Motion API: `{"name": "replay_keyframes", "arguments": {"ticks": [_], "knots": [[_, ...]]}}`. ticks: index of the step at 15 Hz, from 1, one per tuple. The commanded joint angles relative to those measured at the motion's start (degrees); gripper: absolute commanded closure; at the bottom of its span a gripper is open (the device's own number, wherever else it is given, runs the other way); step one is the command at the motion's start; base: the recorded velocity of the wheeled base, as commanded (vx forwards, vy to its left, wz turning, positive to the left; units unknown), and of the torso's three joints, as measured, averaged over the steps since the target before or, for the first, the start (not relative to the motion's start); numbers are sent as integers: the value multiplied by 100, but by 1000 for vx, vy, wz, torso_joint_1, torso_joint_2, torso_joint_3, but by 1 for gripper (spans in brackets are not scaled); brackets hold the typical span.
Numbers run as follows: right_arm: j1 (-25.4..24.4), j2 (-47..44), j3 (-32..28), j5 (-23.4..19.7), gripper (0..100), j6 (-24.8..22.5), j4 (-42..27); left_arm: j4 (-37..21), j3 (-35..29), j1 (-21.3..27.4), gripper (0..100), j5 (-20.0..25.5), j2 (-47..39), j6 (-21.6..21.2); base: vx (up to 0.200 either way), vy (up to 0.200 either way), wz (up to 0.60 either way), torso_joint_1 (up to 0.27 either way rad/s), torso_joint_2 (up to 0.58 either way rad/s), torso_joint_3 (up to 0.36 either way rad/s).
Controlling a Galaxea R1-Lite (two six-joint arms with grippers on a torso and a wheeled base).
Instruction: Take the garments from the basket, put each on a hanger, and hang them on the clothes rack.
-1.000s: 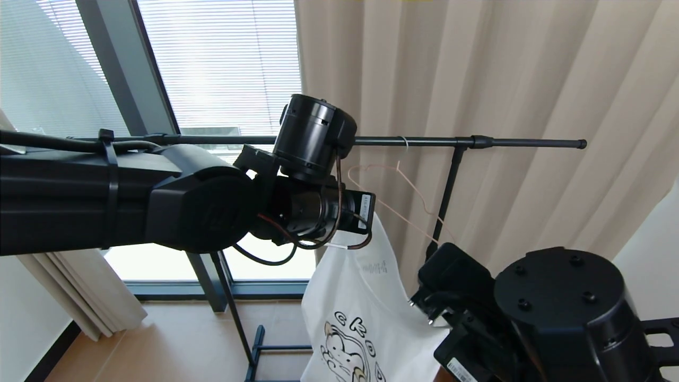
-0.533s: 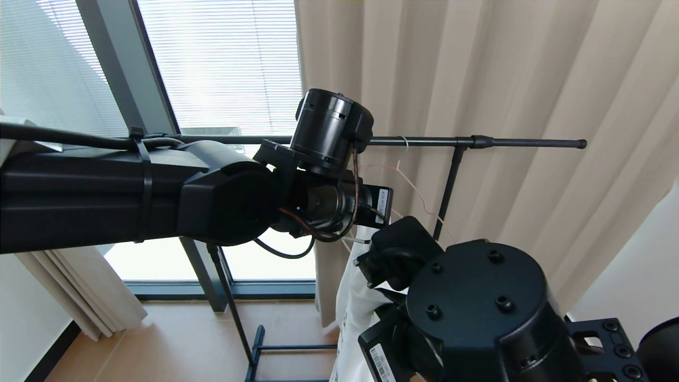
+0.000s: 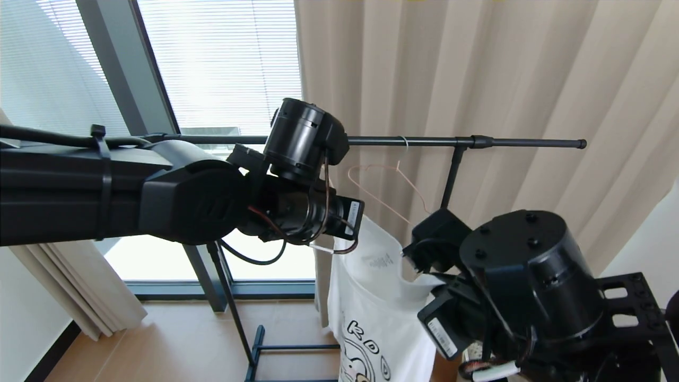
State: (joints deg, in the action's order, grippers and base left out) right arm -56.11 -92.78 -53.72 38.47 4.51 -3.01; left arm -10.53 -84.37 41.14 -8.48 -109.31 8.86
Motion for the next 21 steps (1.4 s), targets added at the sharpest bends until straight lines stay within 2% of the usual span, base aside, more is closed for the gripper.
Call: {"name": "replay_keyframes", "arguments": {"ticks": [1,3,4,5,7,9,10,11,12,13,17,21], "knots": [[856,-170,-165,-7,100,-108,187,-177,606,-124,100,14,604,-218,0,0,0,0,0,0],[1041,-627,-349,2,100,-12,732,-177,1142,-80,100,14,894,-315,0,0,0,0,0,0],[1041,-917,-446,64,100,155,1250,-186,1467,87,100,14,1061,-324,0,0,0,0,0,0],[1050,-1058,-534,117,100,243,1461,-186,1678,210,100,14,1131,-324,0,0,0,0,0,0],[1067,-1304,-806,125,100,568,1637,-177,2162,535,100,22,1246,-333,0,0,0,0,0,0],[1059,-1550,-1246,125,100,1140,1637,-151,2425,843,100,84,1246,-306,0,0,0,0,0,0],[1059,-1594,-1316,134,100,1228,1637,-142,2425,895,100,163,1246,-297,0,0,0,0,0,0],[1032,-1673,-1474,125,100,1421,1646,-81,2355,983,100,620,1263,-86,0,0,0,0,0,0],[1015,-1699,-1527,125,100,1526,1655,-37,2285,1054,100,787,1263,124,0,0,0,0,0,0],[918,-1787,-1668,125,100,1737,1681,-1,2109,1212,100,901,1228,520,0,0,0,0,0,0],[839,-1866,-1799,125,100,1966,1681,7,1731,1458,100,866,1052,1170,0,0,0,0,0,0],[874,-1752,-1756,143,100,1948,1611,-45,1863,1396,100,655,1079,1188,0,0,0,0,0,0]]}}
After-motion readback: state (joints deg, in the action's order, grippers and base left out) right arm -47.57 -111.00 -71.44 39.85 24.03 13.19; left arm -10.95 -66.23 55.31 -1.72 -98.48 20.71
